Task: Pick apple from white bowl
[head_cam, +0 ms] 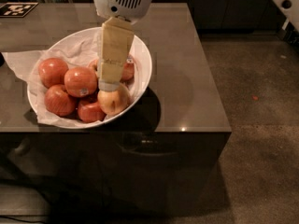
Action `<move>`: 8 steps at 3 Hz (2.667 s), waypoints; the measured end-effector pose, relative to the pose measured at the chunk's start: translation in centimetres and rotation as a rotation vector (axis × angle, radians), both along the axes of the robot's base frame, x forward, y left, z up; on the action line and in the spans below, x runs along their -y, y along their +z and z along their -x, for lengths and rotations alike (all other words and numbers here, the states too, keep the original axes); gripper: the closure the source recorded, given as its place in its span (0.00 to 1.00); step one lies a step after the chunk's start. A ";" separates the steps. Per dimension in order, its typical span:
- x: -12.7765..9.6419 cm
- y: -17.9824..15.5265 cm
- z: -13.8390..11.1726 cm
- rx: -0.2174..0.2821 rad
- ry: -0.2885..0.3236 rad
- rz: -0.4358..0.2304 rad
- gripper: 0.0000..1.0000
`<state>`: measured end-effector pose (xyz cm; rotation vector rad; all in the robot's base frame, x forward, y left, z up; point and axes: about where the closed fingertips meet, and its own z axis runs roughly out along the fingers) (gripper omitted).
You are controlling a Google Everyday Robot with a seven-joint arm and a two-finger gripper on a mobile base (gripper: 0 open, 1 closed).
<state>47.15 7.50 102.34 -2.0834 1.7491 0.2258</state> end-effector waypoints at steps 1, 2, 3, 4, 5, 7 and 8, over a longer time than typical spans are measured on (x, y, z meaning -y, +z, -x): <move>-2.7 -1.2 -1.7 -0.002 0.036 -0.016 0.00; -5.7 -4.2 -3.8 -0.052 0.063 -0.024 0.00; -5.7 -4.3 -3.8 -0.053 0.063 -0.024 0.00; -6.5 -5.9 -4.2 -0.069 0.071 -0.024 0.00; -7.2 -7.2 -4.6 -0.072 0.077 -0.010 0.00; -7.8 -8.8 -5.2 -0.059 0.076 0.024 0.00; -8.0 -9.8 -5.5 -0.059 0.074 0.038 0.00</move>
Offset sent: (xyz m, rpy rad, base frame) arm 0.0488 0.0672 -0.0443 0.0074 0.0657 0.0915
